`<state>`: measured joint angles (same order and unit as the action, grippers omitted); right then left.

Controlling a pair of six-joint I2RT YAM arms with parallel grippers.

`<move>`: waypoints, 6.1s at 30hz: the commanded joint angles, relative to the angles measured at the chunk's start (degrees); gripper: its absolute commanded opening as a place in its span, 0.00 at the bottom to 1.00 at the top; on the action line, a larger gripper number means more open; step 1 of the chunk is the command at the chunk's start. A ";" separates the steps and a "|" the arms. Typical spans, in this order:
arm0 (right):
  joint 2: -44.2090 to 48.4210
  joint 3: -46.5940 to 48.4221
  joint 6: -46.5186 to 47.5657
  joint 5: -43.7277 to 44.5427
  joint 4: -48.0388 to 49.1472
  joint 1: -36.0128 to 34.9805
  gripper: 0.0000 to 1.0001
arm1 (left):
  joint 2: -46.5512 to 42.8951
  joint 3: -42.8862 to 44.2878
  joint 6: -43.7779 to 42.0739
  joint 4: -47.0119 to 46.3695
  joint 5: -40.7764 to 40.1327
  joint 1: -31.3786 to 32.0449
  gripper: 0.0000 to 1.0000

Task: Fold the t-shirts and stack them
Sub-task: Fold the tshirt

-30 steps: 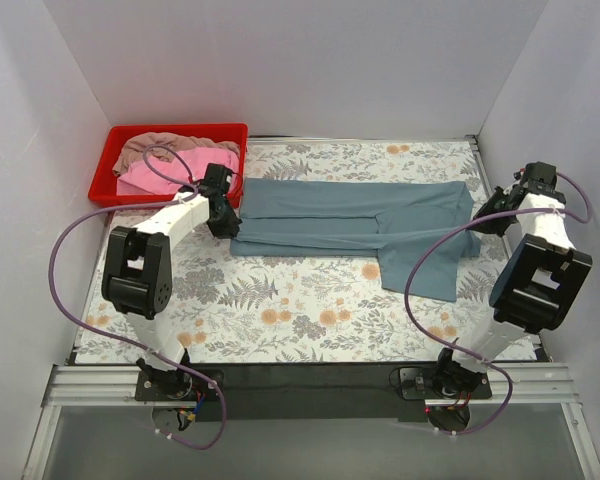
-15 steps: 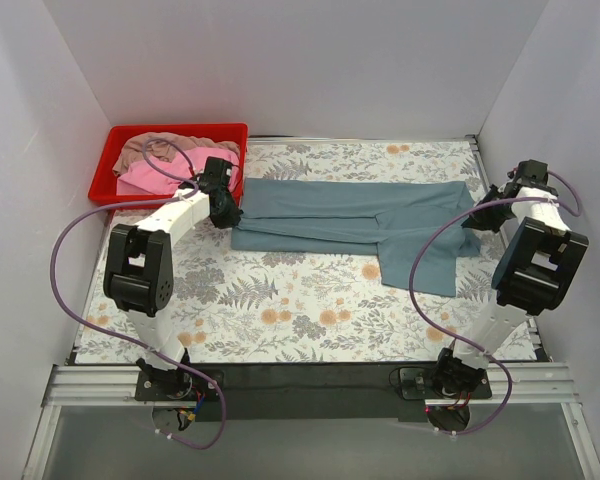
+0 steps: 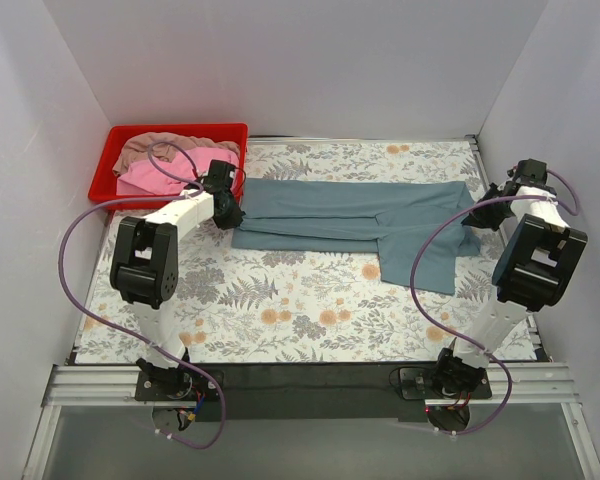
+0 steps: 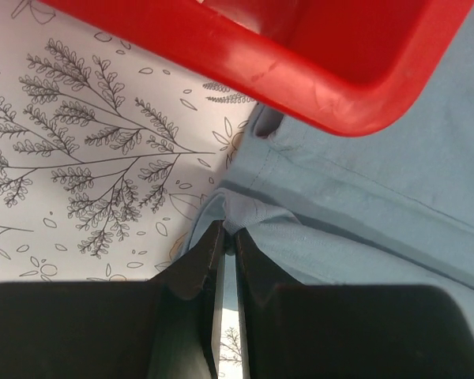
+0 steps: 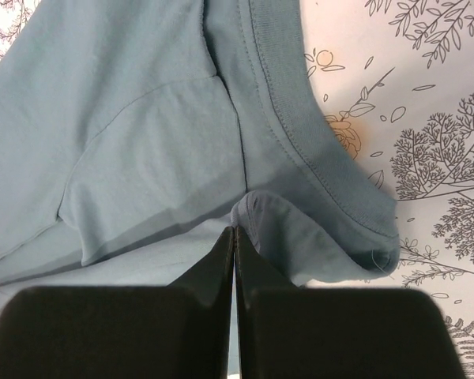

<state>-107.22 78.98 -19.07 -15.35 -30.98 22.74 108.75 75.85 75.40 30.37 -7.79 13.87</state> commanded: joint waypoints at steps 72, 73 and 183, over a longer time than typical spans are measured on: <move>6.52 4.75 0.26 10.08 7.15 -18.96 0.01 | -36.33 -34.72 -7.02 -10.33 -6.27 3.97 0.56; 5.28 5.91 -0.09 10.26 7.86 -18.96 0.01 | -36.15 -34.72 -7.02 -10.33 -6.27 3.89 0.56; 20.91 -40.48 -30.49 7.27 38.71 -32.32 0.56 | -40.99 -38.33 -5.44 -10.16 0.50 2.39 0.55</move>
<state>-86.21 39.51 -45.82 -11.57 4.93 -8.80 68.16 37.19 70.83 21.78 -8.25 16.60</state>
